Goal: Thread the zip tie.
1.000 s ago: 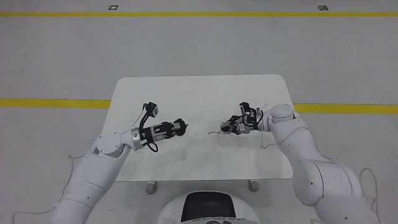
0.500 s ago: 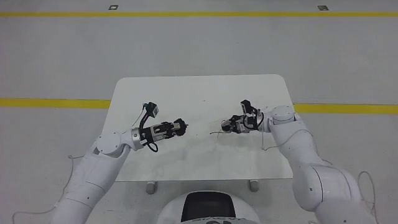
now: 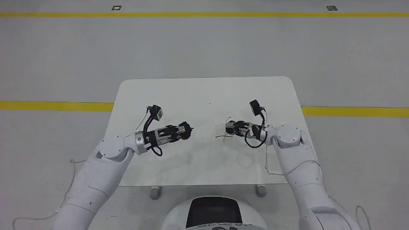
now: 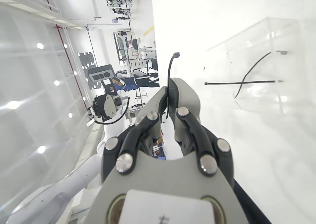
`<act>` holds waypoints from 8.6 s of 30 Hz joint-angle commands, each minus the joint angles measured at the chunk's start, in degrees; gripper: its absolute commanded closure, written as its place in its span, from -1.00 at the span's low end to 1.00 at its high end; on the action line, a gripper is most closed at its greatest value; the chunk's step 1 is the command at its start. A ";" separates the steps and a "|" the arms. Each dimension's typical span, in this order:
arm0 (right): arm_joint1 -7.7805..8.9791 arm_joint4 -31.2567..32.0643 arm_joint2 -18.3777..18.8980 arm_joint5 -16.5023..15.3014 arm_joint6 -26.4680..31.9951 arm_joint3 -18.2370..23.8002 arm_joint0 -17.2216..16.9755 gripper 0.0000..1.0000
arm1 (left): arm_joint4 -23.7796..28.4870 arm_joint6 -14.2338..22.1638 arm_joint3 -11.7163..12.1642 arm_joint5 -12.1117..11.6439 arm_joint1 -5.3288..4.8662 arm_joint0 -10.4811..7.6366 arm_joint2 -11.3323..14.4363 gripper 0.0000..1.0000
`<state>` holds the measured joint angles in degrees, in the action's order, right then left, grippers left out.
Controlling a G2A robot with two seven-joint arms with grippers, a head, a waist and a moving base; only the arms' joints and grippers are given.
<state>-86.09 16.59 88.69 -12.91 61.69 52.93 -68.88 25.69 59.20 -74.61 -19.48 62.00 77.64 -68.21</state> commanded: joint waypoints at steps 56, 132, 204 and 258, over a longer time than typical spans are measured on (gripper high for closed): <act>10.26 -8.48 -11.28 -6.57 -12.52 39.68 -17.70 1.00 | 0.00 0.00 0.00 0.00 0.00 0.00 0.00 1.00; 28.01 23.77 -45.43 -6.57 -76.55 39.86 -9.85 1.00 | -1.91 -0.94 -8.03 6.77 -0.71 3.49 0.95 1.00; 25.48 32.79 -51.40 -6.57 -87.17 32.47 -8.32 1.00 | -1.98 -11.86 -15.29 17.15 -1.86 8.35 2.80 1.00; 25.26 33.87 -51.19 -6.57 -88.00 32.20 -9.18 1.00 | -1.98 -11.86 -15.29 17.15 -1.86 8.35 2.80 1.00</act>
<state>-60.83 50.51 37.54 -19.48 -26.35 85.17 -78.08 23.72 47.34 -89.89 -2.33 60.14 85.99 -65.41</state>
